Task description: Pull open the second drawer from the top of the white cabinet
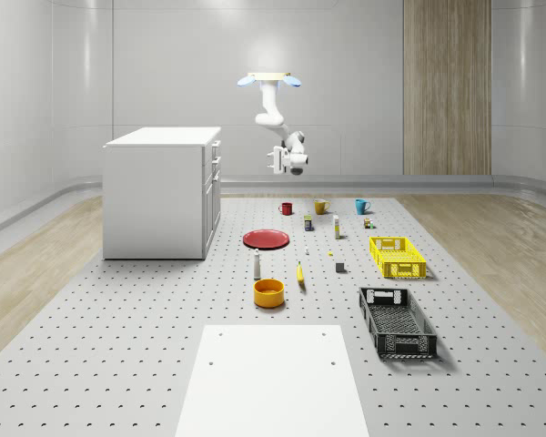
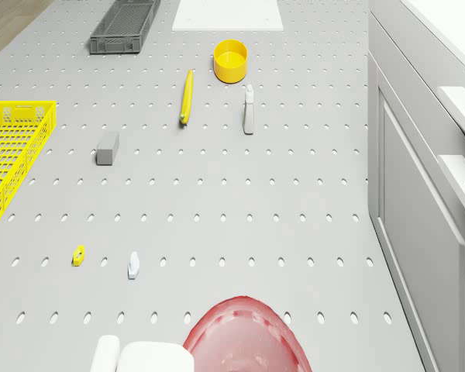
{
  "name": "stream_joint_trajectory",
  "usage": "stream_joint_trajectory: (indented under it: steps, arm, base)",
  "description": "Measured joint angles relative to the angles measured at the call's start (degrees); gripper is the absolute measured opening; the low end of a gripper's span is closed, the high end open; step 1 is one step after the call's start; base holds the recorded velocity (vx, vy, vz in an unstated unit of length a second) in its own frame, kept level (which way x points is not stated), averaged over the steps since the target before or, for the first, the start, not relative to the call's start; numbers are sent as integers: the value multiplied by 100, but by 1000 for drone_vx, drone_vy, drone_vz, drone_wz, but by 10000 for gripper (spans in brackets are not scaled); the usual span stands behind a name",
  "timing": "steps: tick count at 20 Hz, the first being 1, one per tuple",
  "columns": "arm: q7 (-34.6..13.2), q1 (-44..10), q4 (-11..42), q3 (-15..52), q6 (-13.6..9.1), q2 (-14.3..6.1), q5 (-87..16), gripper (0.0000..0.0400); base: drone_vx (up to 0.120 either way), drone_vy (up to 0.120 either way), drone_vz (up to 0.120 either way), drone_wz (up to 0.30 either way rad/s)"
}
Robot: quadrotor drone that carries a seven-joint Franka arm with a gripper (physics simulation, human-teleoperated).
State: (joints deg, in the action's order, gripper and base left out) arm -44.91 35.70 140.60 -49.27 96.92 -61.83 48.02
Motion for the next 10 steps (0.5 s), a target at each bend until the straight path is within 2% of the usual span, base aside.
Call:
stream_joint_trajectory:
  steps: [7, 8, 10]
  arm:
    - [-70, 96, 13, -31, 91, -104, -84, 300]
    - [-77, 109, 22, -27, 111, -119, -88, 300]
    - [-86, 134, 65, 12, 183, -145, -73, 300]
  base:
    - [120, 0, 0, 0]
    - [80, 0, 0, 0]
    - [0, 0, 0, 0]
